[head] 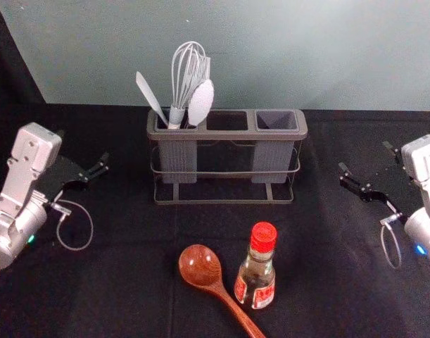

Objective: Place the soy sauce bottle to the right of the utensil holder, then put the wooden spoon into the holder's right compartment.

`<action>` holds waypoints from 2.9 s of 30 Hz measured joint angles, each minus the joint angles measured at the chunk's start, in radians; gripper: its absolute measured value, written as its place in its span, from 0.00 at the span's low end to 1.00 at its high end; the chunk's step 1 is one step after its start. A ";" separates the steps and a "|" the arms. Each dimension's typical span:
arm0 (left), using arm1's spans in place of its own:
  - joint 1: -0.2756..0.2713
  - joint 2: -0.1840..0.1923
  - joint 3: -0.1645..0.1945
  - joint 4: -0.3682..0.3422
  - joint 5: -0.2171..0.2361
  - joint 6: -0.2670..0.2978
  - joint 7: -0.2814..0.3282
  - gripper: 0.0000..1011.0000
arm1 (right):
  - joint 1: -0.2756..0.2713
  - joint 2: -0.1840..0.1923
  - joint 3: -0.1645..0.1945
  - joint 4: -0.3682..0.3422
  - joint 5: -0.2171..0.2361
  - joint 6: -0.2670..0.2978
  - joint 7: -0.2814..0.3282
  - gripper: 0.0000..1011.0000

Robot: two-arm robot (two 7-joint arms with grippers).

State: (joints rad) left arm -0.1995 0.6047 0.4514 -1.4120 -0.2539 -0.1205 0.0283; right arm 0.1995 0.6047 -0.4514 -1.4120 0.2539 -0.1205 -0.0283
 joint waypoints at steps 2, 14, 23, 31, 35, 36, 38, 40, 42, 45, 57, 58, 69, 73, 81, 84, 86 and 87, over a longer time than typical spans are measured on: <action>0.000 0.000 0.000 0.000 0.000 0.000 0.000 1.00 | 0.000 0.000 0.001 0.000 0.000 0.000 0.000 0.99; 0.000 0.000 0.000 0.000 0.000 0.000 0.000 1.00 | -0.114 0.031 0.066 -0.090 0.026 -0.041 0.021 0.99; 0.000 0.000 0.000 0.000 0.000 0.000 0.000 1.00 | -0.230 0.054 0.112 -0.187 0.067 -0.087 0.045 0.99; 0.000 0.000 0.000 0.000 0.000 0.000 0.000 1.00 | -0.326 0.060 0.141 -0.276 0.110 -0.124 0.083 0.99; 0.000 0.000 0.000 0.000 0.000 0.000 0.000 1.00 | -0.354 0.065 0.145 -0.306 0.124 -0.128 0.110 0.99; 0.000 0.000 0.000 0.000 0.000 0.000 0.000 1.00 | -0.358 0.066 0.146 -0.312 0.126 -0.128 0.116 0.99; 0.000 0.000 0.000 0.000 0.000 0.000 0.000 1.00 | -0.366 0.068 0.148 -0.324 0.131 -0.128 0.127 0.99; 0.000 0.000 0.000 0.000 0.000 0.000 0.000 1.00 | -0.383 0.074 0.149 -0.348 0.136 -0.127 0.150 0.99; 0.000 0.000 0.000 0.000 0.000 0.000 0.000 1.00 | -0.390 0.077 0.150 -0.361 0.137 -0.125 0.159 0.99; 0.000 0.000 0.000 0.000 0.000 0.000 0.000 1.00 | -0.407 0.083 0.151 -0.384 0.140 -0.125 0.182 0.99; 0.000 0.000 0.000 0.000 0.000 0.000 0.000 1.00 | -0.441 0.117 0.162 -0.415 0.207 -0.179 0.347 0.99; 0.000 0.000 0.000 0.000 0.000 0.000 0.000 1.00 | -0.442 0.119 0.163 -0.415 0.216 -0.181 0.360 0.99; 0.000 0.000 0.000 0.000 0.000 0.000 0.000 1.00 | -0.432 0.118 0.142 -0.430 0.259 -0.135 0.472 0.99; 0.000 0.000 0.000 0.000 0.000 0.000 0.000 1.00 | -0.422 0.102 0.132 -0.433 0.249 -0.125 0.489 0.99; 0.000 0.000 0.000 0.000 0.000 0.000 0.000 1.00 | -0.399 0.061 0.112 -0.430 0.223 -0.102 0.507 0.99; 0.000 0.000 0.000 0.000 0.000 0.000 0.000 1.00 | -0.388 0.044 0.105 -0.425 0.211 -0.092 0.510 0.99; 0.000 0.000 0.000 0.000 0.000 0.000 0.000 1.00 | -0.379 0.031 0.100 -0.421 0.204 -0.084 0.516 0.99; 0.000 0.000 0.000 0.000 0.000 0.000 0.000 1.00 | -0.376 0.027 0.099 -0.419 0.202 -0.081 0.517 0.99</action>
State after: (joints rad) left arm -0.1995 0.6047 0.4514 -1.4120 -0.2539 -0.1205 0.0283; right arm -0.1763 0.6315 -0.3526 -1.8313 0.4557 -0.2020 0.4886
